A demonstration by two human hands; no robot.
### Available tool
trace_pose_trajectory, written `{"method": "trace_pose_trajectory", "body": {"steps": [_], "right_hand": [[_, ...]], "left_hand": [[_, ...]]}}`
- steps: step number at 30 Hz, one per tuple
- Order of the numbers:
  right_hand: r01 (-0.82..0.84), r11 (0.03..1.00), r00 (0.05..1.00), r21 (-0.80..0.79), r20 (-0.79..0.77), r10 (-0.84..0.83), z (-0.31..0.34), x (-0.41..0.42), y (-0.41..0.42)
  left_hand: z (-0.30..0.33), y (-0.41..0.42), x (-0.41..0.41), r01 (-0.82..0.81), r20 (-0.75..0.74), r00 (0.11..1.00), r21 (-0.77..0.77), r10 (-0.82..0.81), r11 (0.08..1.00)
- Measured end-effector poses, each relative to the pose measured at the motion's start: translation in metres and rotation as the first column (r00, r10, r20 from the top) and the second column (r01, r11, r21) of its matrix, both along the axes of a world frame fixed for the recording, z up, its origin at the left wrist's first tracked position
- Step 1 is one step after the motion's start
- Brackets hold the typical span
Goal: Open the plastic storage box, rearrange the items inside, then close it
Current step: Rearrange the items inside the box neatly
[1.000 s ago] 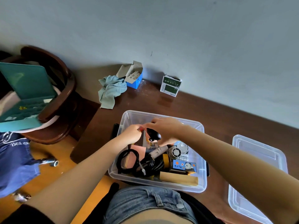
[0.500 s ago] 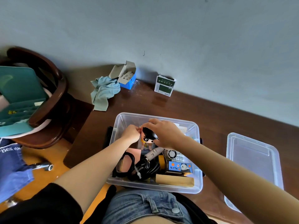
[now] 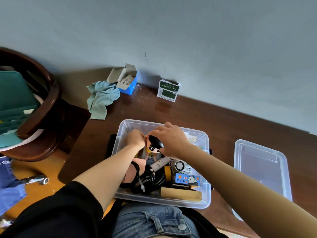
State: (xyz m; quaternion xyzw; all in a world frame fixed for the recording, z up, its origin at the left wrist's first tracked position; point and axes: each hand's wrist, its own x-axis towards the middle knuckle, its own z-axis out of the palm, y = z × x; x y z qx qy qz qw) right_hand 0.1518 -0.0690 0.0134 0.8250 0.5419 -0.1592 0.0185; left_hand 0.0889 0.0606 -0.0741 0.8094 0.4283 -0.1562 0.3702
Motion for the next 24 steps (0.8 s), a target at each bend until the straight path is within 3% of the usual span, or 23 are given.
{"method": "trace_pose_trajectory", "body": {"steps": [5,12,18,20,24], "right_hand": [[-0.045,0.999,0.995,-0.020,0.088,0.047,-0.010,-0.006,-0.003],[-0.031,0.995,0.991,-0.096,0.130,0.044,-0.013,-0.007,0.003],[-0.044,0.984,0.987,-0.171,0.145,0.069,-0.006,-0.011,0.007],[-0.027,0.991,0.993,-0.128,0.115,0.041,-0.003,-0.013,0.006],[0.109,0.981,0.994,0.160,0.004,-0.111,0.008,-0.022,-0.015]], "left_hand": [[0.008,0.007,0.003,0.176,-0.021,0.984,-0.090,-0.179,0.980],[0.025,0.005,-0.021,0.263,0.243,0.935,0.005,-0.256,0.965],[0.037,0.004,-0.036,0.332,0.231,0.912,0.068,-0.338,0.941],[0.036,0.006,-0.040,0.288,0.183,0.939,0.051,-0.293,0.956],[0.037,0.008,-0.045,0.280,0.037,0.960,-0.030,-0.278,0.960]]}}
